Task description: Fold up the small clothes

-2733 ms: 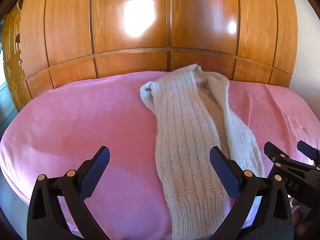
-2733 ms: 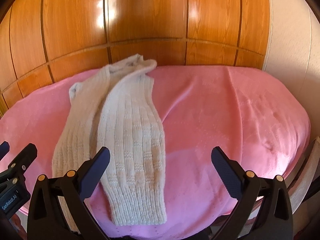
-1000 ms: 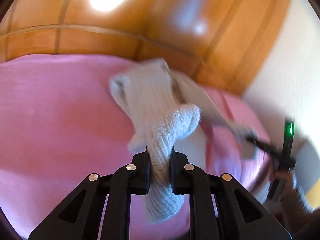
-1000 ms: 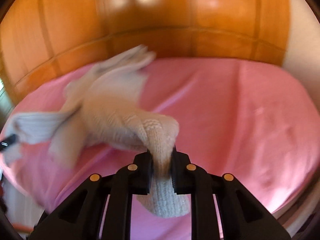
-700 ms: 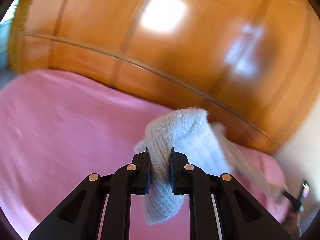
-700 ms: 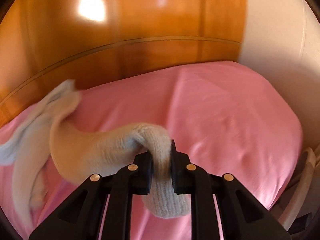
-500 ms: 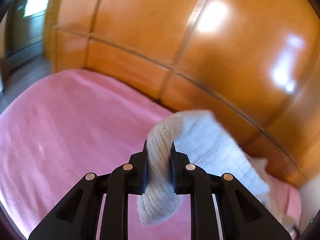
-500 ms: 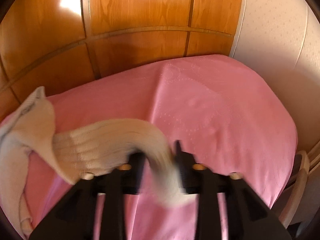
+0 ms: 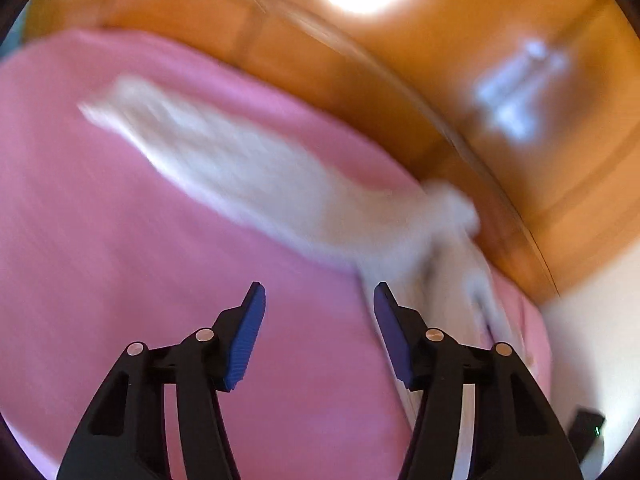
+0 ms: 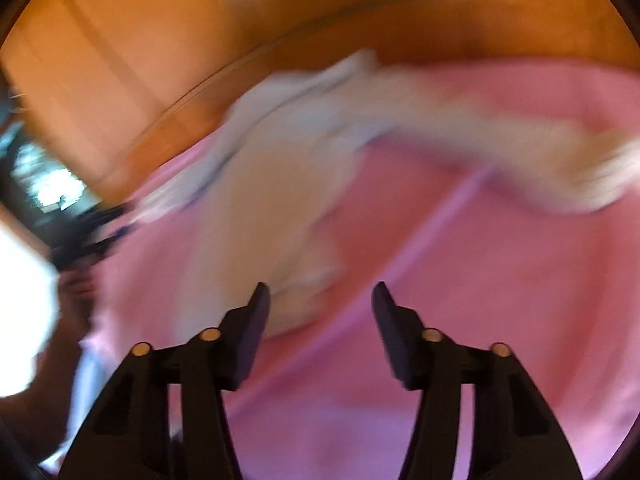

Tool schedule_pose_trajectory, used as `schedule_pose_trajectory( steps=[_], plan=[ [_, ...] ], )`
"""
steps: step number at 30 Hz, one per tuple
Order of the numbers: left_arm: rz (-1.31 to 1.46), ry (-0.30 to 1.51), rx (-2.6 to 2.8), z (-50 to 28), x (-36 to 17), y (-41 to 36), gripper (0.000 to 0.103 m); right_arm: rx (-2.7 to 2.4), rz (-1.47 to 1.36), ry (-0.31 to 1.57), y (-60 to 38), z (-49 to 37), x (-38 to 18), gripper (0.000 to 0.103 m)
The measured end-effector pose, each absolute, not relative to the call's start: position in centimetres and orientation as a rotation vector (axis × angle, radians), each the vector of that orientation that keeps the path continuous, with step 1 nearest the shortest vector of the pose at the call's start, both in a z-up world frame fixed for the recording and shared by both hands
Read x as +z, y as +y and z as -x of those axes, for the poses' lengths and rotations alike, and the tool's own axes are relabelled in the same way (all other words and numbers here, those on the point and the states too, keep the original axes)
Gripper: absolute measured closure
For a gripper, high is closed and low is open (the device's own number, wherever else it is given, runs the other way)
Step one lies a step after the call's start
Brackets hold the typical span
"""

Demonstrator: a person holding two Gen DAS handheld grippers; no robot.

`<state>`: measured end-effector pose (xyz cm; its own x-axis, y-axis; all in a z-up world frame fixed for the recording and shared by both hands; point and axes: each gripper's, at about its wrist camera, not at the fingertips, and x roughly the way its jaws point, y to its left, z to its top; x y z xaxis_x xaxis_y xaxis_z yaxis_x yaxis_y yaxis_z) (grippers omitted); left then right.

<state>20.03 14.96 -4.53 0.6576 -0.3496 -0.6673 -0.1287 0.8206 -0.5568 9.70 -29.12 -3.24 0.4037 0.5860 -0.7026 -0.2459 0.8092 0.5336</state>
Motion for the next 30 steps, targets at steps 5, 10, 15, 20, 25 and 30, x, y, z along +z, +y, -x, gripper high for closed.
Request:
schedule_pose_trajectory(
  steps=[5, 10, 15, 20, 25, 30],
  plan=[
    [0.632, 0.954, -0.283, -18.7, -7.8, 8.5, 0.047, 0.64, -0.449, 1.109, -24.2, -8.8, -6.4, 0.077],
    [0.711, 0.984, -0.336, -18.6, -9.2, 4.7, 0.047, 0.613, -0.385, 0.95, -25.0, -7.7, -1.5, 0.097],
    [0.745, 0.977, -0.356, -19.4, -9.5, 3.1, 0.047, 0.398, -0.37, 0.753, -31.7, -8.3, 3.9, 0.097],
    [0.775, 0.974, -0.388, -20.1, -10.4, 1.2, 0.054, 0.187, -0.325, 0.734, -36.1, -10.6, 4.5, 0.097],
    [0.717, 0.979, -0.45, -19.9, -9.3, -0.8, 0.098, 0.132, -0.308, 0.758, -37.3, -12.0, 3.6, 0.097],
    [0.654, 0.896, -0.484, -17.7, -4.8, 2.6, 0.099, 0.19, -0.274, 0.687, -37.4, -9.9, 6.7, 0.097]
  ],
)
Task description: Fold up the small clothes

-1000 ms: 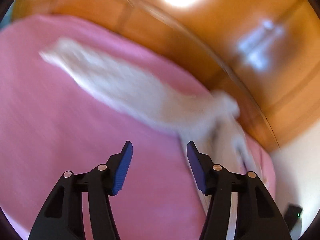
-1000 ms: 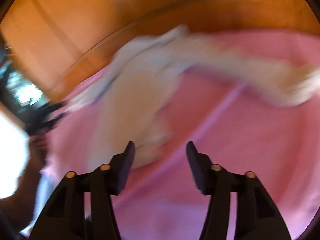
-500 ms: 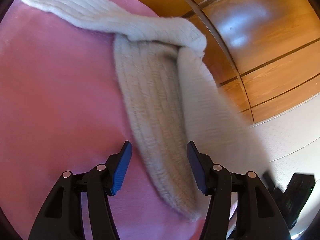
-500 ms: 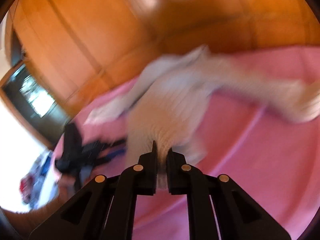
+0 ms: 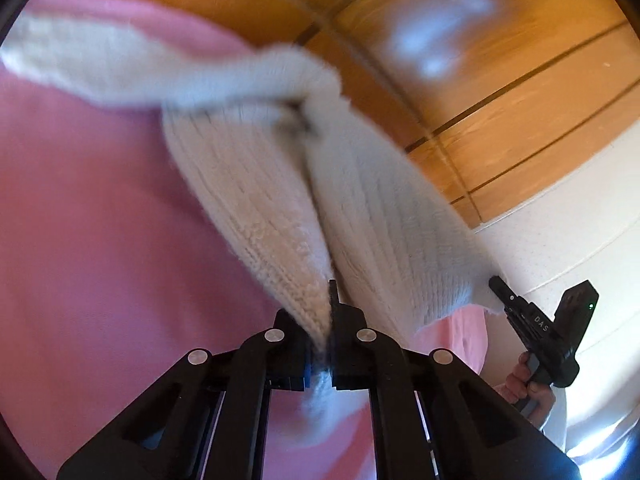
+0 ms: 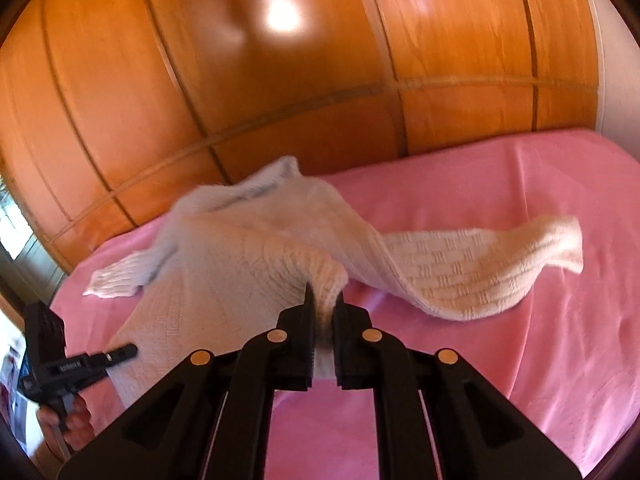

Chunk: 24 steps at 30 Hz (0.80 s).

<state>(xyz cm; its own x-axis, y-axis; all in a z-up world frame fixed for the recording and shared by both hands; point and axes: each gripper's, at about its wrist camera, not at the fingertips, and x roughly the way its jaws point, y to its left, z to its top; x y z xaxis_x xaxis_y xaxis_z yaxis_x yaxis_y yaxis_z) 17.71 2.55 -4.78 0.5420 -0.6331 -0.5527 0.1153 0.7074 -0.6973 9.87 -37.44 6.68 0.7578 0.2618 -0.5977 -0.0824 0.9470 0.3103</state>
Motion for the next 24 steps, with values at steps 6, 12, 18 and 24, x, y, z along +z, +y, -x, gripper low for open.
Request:
schedule_pose_trajectory(
  steps=[6, 12, 18, 24],
  plan=[
    [0.625, 0.813, -0.481, -13.3, 1.1, 9.2, 0.099, 0.265, -0.278, 0.602, -37.3, -4.7, 10.7, 0.097],
    [0.57, 0.856, -0.431, -7.6, 2.5, 12.6, 0.099, 0.321, -0.273, 0.691, -36.3, 1.7, 9.4, 0.097],
    [0.453, 1.078, -0.231, -5.5, -5.7, 12.5, 0.098, 0.374, -0.219, 0.997, -33.2, 4.8, 0.9, 0.097],
    [0.534, 1.085, -0.167, -5.9, -8.7, 13.4, 0.065, 0.302, -0.202, 1.013, -34.3, 2.7, -1.3, 0.049]
  ],
)
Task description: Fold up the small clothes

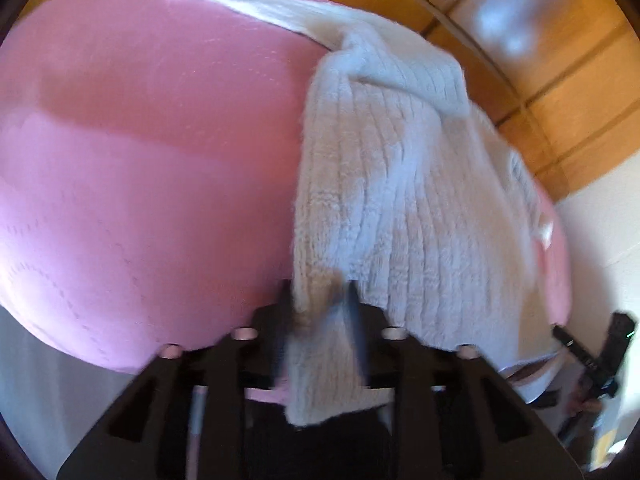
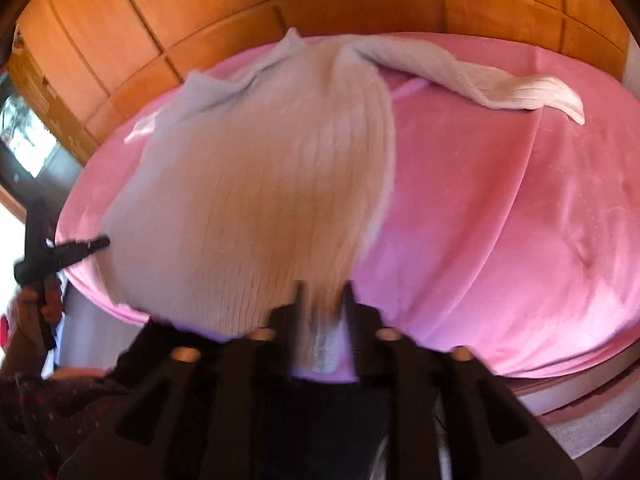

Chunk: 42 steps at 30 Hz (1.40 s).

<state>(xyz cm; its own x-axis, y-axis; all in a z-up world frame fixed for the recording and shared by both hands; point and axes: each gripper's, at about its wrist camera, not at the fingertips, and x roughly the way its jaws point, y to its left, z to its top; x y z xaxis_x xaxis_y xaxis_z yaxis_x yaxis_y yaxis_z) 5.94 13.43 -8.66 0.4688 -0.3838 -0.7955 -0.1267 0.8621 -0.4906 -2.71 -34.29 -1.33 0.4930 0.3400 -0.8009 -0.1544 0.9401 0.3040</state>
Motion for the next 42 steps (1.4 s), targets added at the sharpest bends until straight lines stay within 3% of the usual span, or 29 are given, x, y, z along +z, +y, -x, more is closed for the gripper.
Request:
schedule_pose_trajectory(
  steps=[2, 7, 8, 9, 10, 11, 12, 13, 18, 22, 23, 24, 25, 26, 27, 32, 34, 36, 42],
  plan=[
    [0.593, 1.044, -0.171, -5.3, -8.2, 14.2, 0.053, 0.255, -0.205, 0.976, -35.0, 1.0, -1.1, 0.038],
    [0.602, 0.987, -0.183, -5.1, -8.6, 14.8, 0.049, 0.25, -0.224, 0.992, -34.3, -3.9, -3.7, 0.038],
    [0.598, 0.988, -0.185, -5.2, -8.7, 14.5, 0.049, 0.241, -0.208, 1.026, -33.6, -5.1, -4.9, 0.041],
    [0.59, 0.988, -0.191, -5.0, -8.8, 14.2, 0.049, 0.245, -0.199, 1.043, -33.0, -5.6, -5.5, 0.056],
    [0.577, 0.987, -0.202, -5.2, -8.9, 13.9, 0.052, 0.248, -0.174, 1.045, -32.3, -5.9, -5.9, 0.063],
    [0.568, 0.985, -0.217, -5.1, -8.9, 13.7, 0.074, 0.254, -0.154, 1.032, -32.0, -5.7, -5.9, 0.082],
    [0.55, 0.996, -0.251, -5.5, -8.9, 13.0, 0.085, 0.287, -0.146, 1.024, -31.6, -5.4, -5.6, 0.093],
    [0.525, 1.001, -0.259, -5.4, -8.8, 12.7, 0.095, 0.286, -0.13, 1.013, -31.3, -5.0, -5.0, 0.093],
    [0.435, 1.001, -0.278, -4.7, -7.4, 11.8, 0.097, 0.231, -0.014, 0.967, -32.3, -1.4, -2.6, 0.095],
    [0.491, 1.065, -0.22, -5.3, -9.6, 13.4, 0.092, 0.179, 0.028, 1.069, -32.3, -1.2, -5.9, 0.094],
    [0.523, 1.055, -0.219, -5.4, -9.4, 14.0, 0.085, 0.173, 0.022, 1.072, -32.2, -1.4, -6.0, 0.092],
    [0.545, 1.021, -0.173, -5.7, -8.8, 15.2, 0.08, 0.169, -0.008, 1.055, -32.2, -1.8, -5.7, 0.083],
    [0.554, 0.992, -0.133, -5.9, -8.2, 16.2, 0.066, 0.161, -0.022, 1.046, -32.3, -2.1, -5.3, 0.074],
    [0.563, 0.964, -0.102, -6.1, -7.7, 17.0, 0.052, 0.144, -0.033, 1.023, -32.5, -2.3, -4.7, 0.059],
    [0.58, 0.921, -0.059, -6.7, -6.9, 18.4, 0.048, 0.124, -0.026, 0.985, -32.4, -2.8, -4.0, 0.052],
    [0.606, 0.823, 0.115, -11.7, -4.9, 23.7, 0.048, 0.168, -0.038, 0.883, -30.4, -4.6, -1.6, 0.035],
    [0.604, 0.805, 0.164, -13.8, -4.4, 25.2, 0.046, 0.229, -0.046, 0.872, -28.3, -5.5, -1.6, 0.035],
    [0.601, 0.791, 0.226, -16.5, -4.1, 27.0, 0.038, 0.282, -0.068, 0.873, -26.1, -6.6, -2.0, 0.033],
    [0.566, 0.818, 0.347, -24.6, -4.5, 32.0, 0.037, 0.411, -0.017, 0.88, -19.2, -9.1, -4.3, 0.031]
  ],
)
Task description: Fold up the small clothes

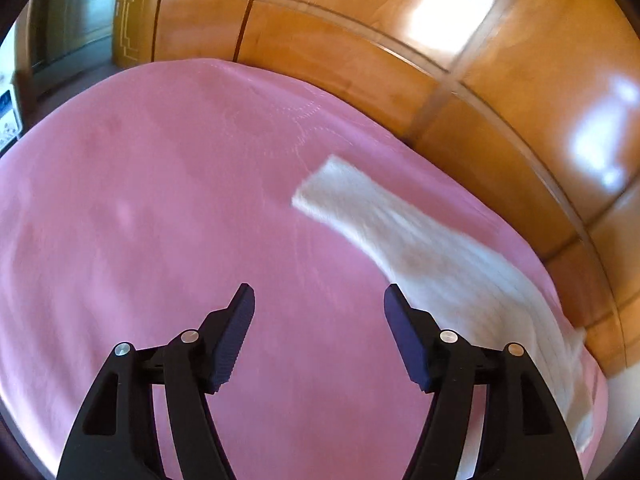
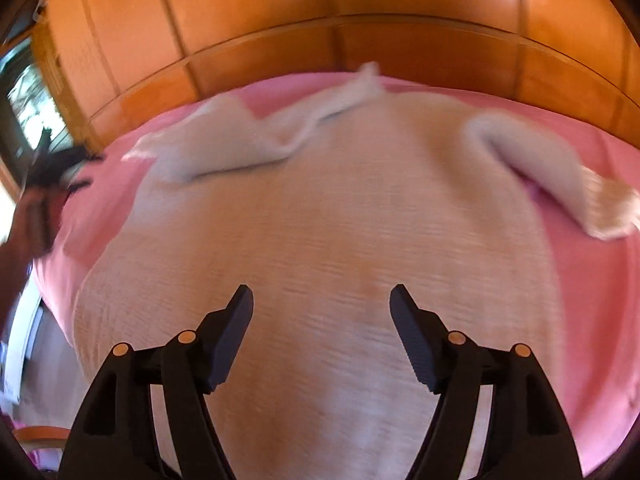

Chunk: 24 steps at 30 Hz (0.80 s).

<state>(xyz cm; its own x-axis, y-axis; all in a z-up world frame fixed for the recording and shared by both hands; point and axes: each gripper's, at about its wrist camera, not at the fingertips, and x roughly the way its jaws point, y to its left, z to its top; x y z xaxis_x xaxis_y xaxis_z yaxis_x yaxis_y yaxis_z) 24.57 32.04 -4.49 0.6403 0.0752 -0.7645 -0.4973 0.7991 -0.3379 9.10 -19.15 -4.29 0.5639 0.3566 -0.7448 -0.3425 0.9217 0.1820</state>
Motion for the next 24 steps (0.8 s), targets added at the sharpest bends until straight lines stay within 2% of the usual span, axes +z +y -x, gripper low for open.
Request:
schedule_pose_trajectory(
  steps=[7, 9, 10, 11, 13, 17, 24],
  plan=[
    [0.41, 0.903, 0.464, -32.4, -6.7, 33.7, 0.037, 0.409, 0.053, 0.871, -16.5, -9.3, -7.0, 0.011],
    [0.38, 0.951, 0.46, -33.8, -8.0, 33.6, 0.043, 0.427, 0.043, 0.866, -16.6, -9.1, -7.5, 0.002],
    [0.349, 0.943, 0.453, -34.2, -8.0, 33.2, 0.056, 0.428, 0.046, 0.865, -16.6, -9.1, -7.6, 0.002],
    [0.321, 0.934, 0.433, -34.4, -7.8, 32.6, 0.082, 0.426, 0.049, 0.866, -16.5, -9.2, -7.7, 0.002],
    [0.234, 0.906, 0.445, -34.1, -6.8, 31.6, 0.099, 0.432, 0.04, 0.874, -16.5, -9.6, -7.8, 0.002],
    [0.274, 0.85, 0.534, -31.7, -5.5, 34.7, 0.099, 0.436, 0.043, 0.876, -16.3, -9.6, -7.7, 0.002],
    [0.33, 0.772, 0.882, -22.7, -3.2, 44.5, 0.099, 0.424, 0.049, 0.864, -16.1, -9.6, -7.9, 0.002]
  ],
)
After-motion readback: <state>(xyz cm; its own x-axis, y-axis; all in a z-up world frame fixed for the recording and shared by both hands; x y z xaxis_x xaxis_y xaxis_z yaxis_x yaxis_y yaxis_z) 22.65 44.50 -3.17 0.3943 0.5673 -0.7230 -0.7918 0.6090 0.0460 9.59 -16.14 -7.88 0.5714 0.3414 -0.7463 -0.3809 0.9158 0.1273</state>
